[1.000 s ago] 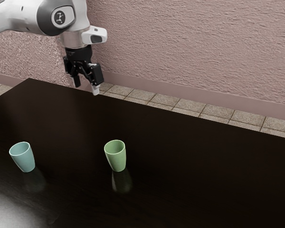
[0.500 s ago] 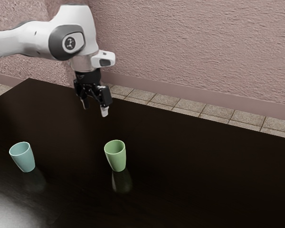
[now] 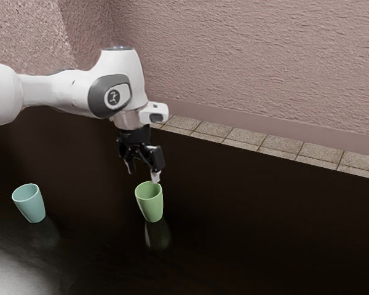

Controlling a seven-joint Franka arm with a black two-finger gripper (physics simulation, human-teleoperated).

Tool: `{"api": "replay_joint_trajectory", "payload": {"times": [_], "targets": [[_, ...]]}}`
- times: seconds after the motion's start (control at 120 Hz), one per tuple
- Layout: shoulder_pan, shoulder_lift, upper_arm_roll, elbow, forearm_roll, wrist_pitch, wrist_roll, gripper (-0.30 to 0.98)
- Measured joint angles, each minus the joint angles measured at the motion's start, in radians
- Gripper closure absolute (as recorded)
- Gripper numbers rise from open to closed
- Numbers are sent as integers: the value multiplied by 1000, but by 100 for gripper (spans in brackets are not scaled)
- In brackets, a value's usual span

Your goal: Place the right cup onto the left cup

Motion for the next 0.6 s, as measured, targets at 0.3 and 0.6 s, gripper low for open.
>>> {"api": "replay_joint_trajectory", "payload": {"times": [0.3, 0.6], "targets": [[2, 116, 0, 11, -8, 77, -11, 7], [-5, 203, 1, 61, -7, 125, -18, 12]]}}
